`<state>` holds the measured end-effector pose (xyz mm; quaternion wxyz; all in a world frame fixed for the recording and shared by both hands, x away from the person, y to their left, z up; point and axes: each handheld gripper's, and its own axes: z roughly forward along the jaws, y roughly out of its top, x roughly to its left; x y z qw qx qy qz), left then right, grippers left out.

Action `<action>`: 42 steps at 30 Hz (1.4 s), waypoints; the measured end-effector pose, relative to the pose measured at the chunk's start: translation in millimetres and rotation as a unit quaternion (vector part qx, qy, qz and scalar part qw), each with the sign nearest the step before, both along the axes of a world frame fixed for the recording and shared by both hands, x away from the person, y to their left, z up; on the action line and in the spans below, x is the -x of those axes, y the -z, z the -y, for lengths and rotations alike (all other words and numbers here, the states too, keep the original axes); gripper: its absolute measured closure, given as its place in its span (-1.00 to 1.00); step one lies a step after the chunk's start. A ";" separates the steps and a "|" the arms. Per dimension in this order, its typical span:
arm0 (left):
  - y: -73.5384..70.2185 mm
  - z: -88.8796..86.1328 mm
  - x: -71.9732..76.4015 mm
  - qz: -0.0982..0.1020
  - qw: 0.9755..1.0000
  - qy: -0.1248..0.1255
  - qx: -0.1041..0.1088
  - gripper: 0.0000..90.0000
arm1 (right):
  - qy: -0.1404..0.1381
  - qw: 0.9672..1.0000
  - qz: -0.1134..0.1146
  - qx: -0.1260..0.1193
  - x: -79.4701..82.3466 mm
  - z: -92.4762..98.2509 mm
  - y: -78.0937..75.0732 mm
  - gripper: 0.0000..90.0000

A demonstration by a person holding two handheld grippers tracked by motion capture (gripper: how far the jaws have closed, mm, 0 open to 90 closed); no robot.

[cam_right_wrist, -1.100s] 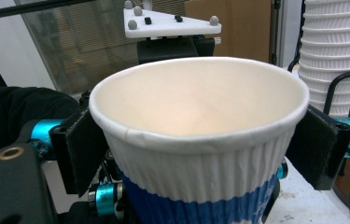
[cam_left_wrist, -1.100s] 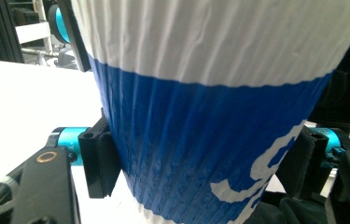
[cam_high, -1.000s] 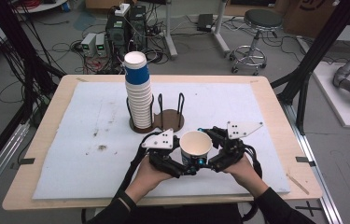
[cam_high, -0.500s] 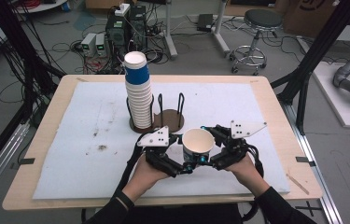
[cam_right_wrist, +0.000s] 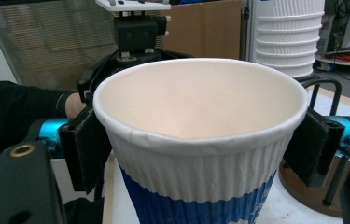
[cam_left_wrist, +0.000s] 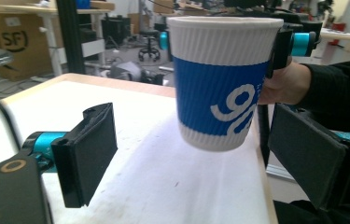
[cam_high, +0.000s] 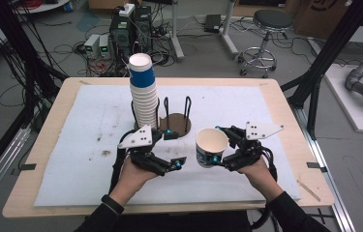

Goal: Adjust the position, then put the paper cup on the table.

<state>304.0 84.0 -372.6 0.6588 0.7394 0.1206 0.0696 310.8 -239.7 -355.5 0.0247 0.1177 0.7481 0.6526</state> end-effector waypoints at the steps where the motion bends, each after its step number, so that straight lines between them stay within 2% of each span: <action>1: 0.1 -3.9 0.3 0.001 1.000 -0.006 0.000 -0.66 | 0.002 1.000 0.001 0.001 -0.2 0.3 0.1 -0.57; 7: 1.3 -27.5 1.7 -0.001 0.999 -0.037 0.001 -0.67 | 0.010 1.000 0.002 0.002 -2.1 2.3 0.4 -0.57; 16: -0.3 -52.3 9.7 0.010 0.998 -0.065 0.005 -0.67 | 0.016 1.000 0.003 0.001 -4.8 3.0 0.9 -0.57; 24: -8.8 -58.2 16.4 0.033 0.997 -0.072 0.011 -0.67 | 0.017 1.000 0.002 0.001 -3.3 4.7 0.8 -0.57; 32: -6.0 -55.5 15.2 0.031 0.997 -0.072 0.010 -0.67 | 0.021 1.000 0.002 0.004 -1.3 7.0 0.4 -0.57; 34: -5.2 -55.6 15.6 0.037 0.996 -0.081 0.004 -0.67 | 0.023 1.000 0.005 0.002 -1.4 8.0 -0.1 -0.57; 37: -4.1 -58.6 16.2 0.043 0.994 -0.098 0.009 -0.67 | 0.025 1.000 0.004 0.001 -1.7 9.1 -0.4 -0.57; 39: -3.2 -62.2 16.5 0.052 0.992 -0.116 0.007 -0.67 | 0.027 1.000 0.006 0.003 -2.6 9.7 -0.2 -0.57; 42: -0.4 -66.8 14.7 0.044 0.991 -0.126 0.018 -0.67 | 0.029 1.000 0.008 0.005 -2.9 10.7 -0.5 -0.57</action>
